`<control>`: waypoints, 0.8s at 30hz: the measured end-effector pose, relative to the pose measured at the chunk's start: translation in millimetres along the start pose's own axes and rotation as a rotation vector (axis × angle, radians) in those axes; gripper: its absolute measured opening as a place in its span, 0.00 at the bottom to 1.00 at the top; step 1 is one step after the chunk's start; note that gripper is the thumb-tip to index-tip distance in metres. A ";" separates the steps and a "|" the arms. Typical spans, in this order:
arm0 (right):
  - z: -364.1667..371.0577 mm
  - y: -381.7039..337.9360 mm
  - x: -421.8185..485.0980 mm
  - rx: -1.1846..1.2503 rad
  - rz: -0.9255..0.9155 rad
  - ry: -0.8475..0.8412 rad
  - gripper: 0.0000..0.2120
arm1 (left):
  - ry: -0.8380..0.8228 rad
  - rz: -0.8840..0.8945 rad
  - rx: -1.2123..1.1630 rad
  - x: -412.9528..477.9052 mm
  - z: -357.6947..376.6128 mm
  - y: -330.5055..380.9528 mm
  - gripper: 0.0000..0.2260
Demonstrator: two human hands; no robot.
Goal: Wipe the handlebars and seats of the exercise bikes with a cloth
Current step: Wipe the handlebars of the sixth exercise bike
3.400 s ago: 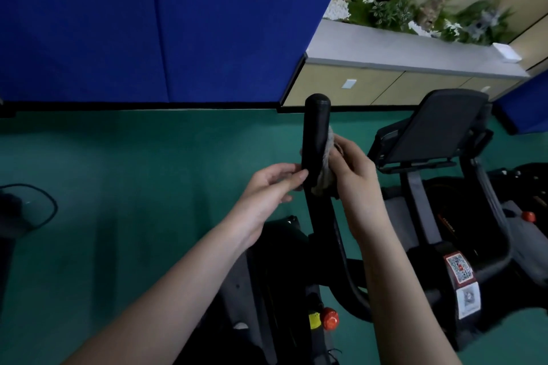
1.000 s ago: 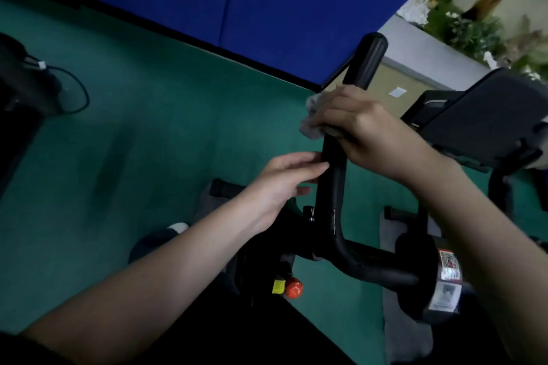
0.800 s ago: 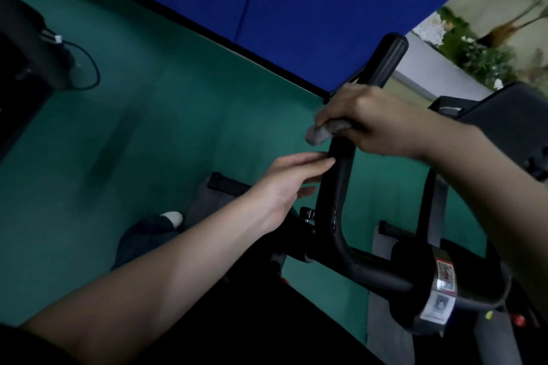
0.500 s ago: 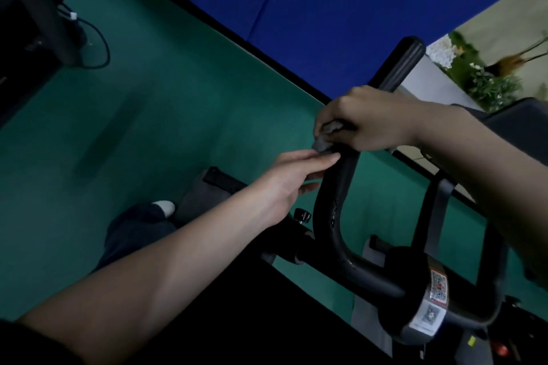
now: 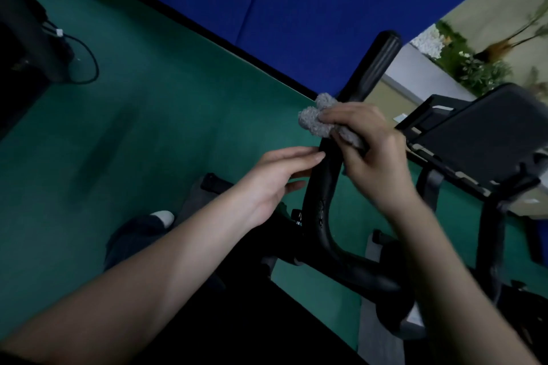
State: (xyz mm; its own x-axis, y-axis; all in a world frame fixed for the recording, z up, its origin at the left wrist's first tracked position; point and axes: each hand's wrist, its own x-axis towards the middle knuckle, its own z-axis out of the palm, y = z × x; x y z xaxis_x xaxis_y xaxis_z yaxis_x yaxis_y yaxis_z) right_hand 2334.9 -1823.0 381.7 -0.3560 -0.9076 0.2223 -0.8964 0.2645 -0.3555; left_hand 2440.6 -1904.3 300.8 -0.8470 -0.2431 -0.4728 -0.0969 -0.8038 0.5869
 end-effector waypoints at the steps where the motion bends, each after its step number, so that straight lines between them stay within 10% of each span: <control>1: 8.5 -5.8 -9.6 0.029 0.059 0.094 0.12 | -0.002 -0.001 0.010 -0.7 -0.1 1.8 0.10; 16: 35.8 -35.2 -40.4 0.446 0.813 0.506 0.10 | -0.102 -0.026 0.319 2.4 -13.0 27.8 0.04; 24: 36.2 -13.5 -6.2 1.295 1.198 0.459 0.13 | -0.154 -0.023 0.566 3.9 -17.1 51.8 0.10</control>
State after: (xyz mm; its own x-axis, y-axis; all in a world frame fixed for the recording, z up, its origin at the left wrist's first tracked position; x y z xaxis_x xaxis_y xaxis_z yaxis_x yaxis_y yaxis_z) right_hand 2358.8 -1832.8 352.3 -0.8172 -0.2292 -0.5288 0.5353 0.0381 -0.8438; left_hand 2441.2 -1956.1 318.1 -0.9033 -0.1131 -0.4138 -0.3447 -0.3828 0.8571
